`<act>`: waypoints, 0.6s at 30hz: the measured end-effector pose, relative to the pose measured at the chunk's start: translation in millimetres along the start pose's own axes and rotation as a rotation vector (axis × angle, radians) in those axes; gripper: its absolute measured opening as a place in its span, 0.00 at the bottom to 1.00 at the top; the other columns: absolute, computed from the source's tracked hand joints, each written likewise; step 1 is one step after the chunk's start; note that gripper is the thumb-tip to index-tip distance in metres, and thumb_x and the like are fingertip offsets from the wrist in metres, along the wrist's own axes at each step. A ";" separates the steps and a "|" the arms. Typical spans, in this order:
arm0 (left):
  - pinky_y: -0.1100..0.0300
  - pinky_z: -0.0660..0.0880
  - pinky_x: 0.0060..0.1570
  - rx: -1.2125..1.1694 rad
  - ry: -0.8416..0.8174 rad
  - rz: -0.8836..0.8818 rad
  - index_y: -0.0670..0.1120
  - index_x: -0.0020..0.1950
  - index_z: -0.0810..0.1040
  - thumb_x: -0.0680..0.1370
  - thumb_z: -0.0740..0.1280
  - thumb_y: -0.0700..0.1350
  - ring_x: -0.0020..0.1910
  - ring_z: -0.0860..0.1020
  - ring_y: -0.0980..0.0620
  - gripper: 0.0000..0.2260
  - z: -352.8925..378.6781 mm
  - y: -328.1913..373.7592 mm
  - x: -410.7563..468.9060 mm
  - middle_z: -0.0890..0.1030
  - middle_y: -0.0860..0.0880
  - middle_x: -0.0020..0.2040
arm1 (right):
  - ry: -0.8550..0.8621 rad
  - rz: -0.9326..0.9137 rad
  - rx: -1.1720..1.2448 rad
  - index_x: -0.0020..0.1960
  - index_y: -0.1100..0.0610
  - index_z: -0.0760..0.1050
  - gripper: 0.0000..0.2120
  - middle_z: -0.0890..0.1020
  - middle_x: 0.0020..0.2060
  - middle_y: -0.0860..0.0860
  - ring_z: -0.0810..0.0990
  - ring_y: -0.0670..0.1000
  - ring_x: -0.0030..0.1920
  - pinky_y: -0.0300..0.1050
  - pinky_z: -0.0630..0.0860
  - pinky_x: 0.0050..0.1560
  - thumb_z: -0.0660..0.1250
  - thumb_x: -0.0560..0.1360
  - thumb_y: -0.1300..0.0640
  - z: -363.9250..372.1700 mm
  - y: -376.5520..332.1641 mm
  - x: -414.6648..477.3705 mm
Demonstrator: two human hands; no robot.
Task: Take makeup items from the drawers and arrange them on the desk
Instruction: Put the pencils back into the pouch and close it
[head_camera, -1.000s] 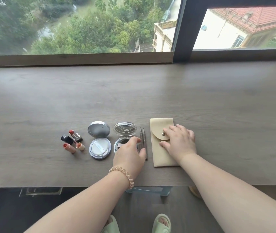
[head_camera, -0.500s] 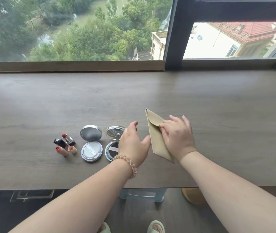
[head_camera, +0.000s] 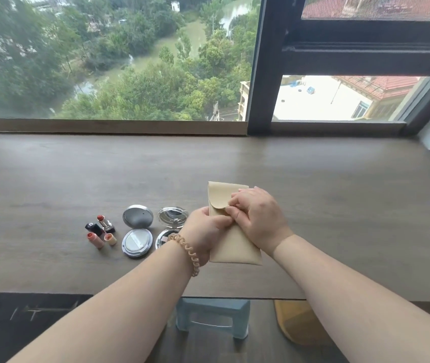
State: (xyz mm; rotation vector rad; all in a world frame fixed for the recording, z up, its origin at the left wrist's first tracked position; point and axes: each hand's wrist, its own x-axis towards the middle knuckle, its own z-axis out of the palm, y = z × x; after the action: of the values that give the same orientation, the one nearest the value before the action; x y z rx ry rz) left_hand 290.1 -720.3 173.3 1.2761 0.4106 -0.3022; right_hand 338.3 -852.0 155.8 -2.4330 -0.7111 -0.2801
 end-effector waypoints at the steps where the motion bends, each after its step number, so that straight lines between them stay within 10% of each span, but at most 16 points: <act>1: 0.55 0.79 0.39 0.008 0.013 0.009 0.40 0.45 0.79 0.74 0.63 0.29 0.36 0.80 0.47 0.08 -1.7 -1.4 -1.7 0.81 0.41 0.40 | -0.025 -0.017 0.008 0.42 0.58 0.81 0.11 0.85 0.44 0.55 0.82 0.59 0.49 0.47 0.67 0.58 0.65 0.70 0.51 -0.2 -0.5 0.7; 7: 0.58 0.79 0.33 0.054 0.033 0.017 0.41 0.44 0.78 0.73 0.66 0.31 0.32 0.81 0.49 0.06 -18.4 -0.1 -10.1 0.82 0.43 0.38 | -0.019 -0.101 -0.054 0.39 0.61 0.79 0.11 0.84 0.38 0.56 0.82 0.59 0.41 0.51 0.74 0.54 0.62 0.74 0.56 5.1 -16.3 2.8; 12: 0.56 0.78 0.39 0.124 -0.051 0.029 0.40 0.47 0.80 0.66 0.70 0.35 0.37 0.80 0.47 0.10 -39.8 -4.9 -20.9 0.82 0.42 0.42 | 0.165 0.411 0.273 0.34 0.59 0.69 0.16 0.70 0.26 0.51 0.67 0.53 0.32 0.46 0.61 0.33 0.61 0.79 0.54 -17.8 -20.9 23.0; 18: 0.58 0.78 0.40 0.151 -0.340 -0.007 0.41 0.52 0.79 0.65 0.70 0.37 0.38 0.80 0.49 0.16 -66.5 2.3 -35.6 0.82 0.44 0.43 | 0.069 0.670 0.244 0.51 0.53 0.77 0.09 0.81 0.46 0.50 0.78 0.54 0.49 0.46 0.72 0.49 0.68 0.74 0.50 -28.6 -13.9 34.6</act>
State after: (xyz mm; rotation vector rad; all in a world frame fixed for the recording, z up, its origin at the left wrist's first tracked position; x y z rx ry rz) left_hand 250.9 -655.8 176.0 1.3401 0.1031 -0.5553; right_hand 358.5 -844.5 197.6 -2.2602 0.1172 -0.0043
